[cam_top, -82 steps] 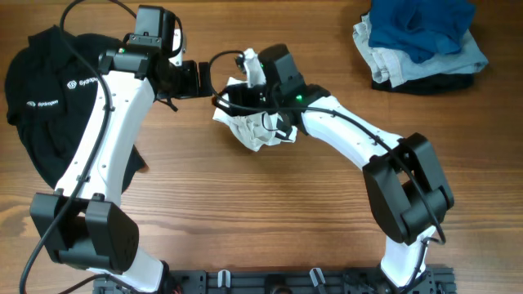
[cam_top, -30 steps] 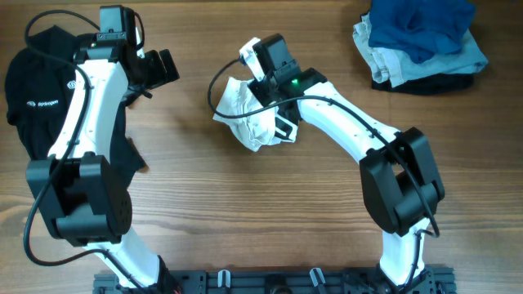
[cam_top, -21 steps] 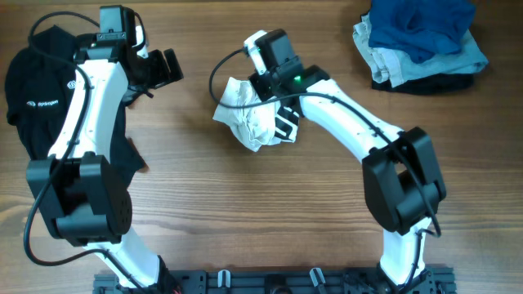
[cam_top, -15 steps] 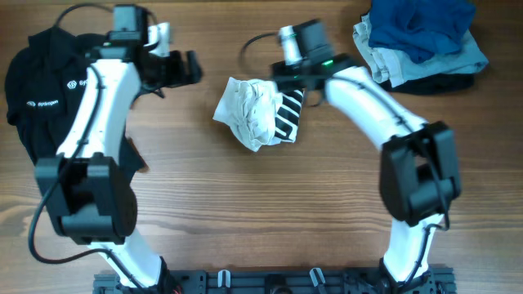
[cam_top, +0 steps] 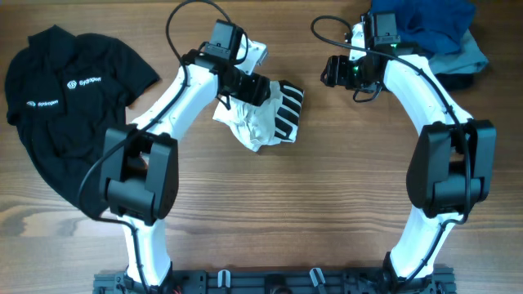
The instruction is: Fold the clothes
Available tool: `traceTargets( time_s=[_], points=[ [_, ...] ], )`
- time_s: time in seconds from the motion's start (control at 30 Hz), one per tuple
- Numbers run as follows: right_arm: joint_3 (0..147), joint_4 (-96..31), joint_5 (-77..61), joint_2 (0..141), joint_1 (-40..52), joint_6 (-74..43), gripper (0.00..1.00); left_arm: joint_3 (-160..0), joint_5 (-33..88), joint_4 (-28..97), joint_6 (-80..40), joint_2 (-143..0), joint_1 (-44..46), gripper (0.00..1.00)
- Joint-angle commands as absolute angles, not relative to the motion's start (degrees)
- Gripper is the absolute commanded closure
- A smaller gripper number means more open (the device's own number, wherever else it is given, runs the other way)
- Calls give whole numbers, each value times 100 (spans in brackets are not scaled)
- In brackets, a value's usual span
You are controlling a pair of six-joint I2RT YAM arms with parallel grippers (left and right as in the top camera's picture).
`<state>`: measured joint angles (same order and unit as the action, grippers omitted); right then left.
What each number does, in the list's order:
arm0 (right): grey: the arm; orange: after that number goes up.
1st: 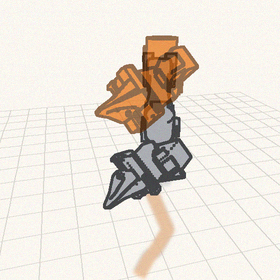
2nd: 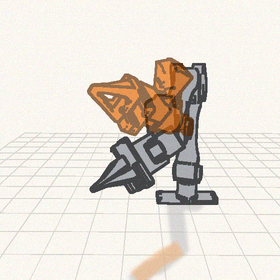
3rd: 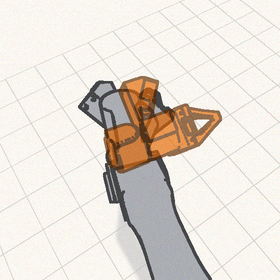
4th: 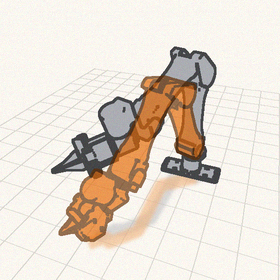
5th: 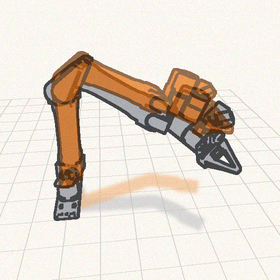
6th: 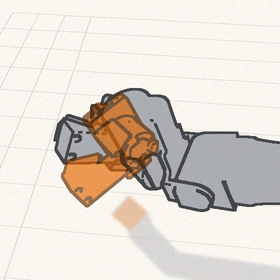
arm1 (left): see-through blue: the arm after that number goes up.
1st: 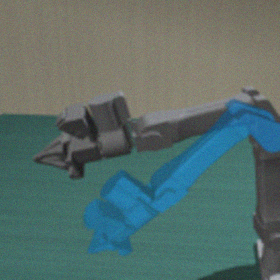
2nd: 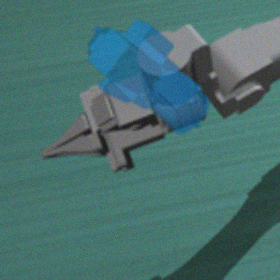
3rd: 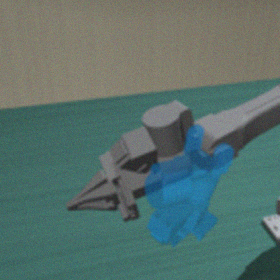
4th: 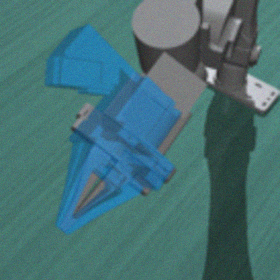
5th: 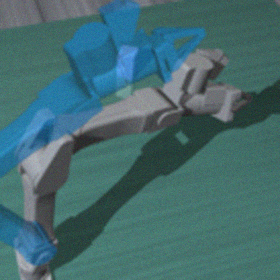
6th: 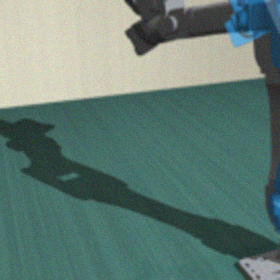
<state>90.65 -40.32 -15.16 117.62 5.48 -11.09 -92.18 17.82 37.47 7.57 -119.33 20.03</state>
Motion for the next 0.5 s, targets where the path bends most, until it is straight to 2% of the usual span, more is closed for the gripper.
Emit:
traceTargets(
  time_s=[0.0, 0.17, 0.23, 0.27, 0.47],
  points=[
    [9164, -4047, -1643, 11528, 539, -1068, 25, -9181, 1647, 3723, 849, -11955, 2003, 35],
    [9159, -4045, -1638, 11528, 539, -1063, 25, -9188, 1647, 3697, 832, -11946, 2003, 69],
    [9159, -4045, -1640, 11528, 539, -1059, 25, -9238, 1638, 3695, 812, -11928, 1999, 84],
    [9159, -4047, -1638, 11528, 539, -1050, 25, -9284, 1638, 3695, 812, -11915, 1990, 96],
    [9159, -4060, -1638, 11528, 539, -1046, 25, -9574, 751, 3293, 27, -11850, 1708, 96]
  ],
)
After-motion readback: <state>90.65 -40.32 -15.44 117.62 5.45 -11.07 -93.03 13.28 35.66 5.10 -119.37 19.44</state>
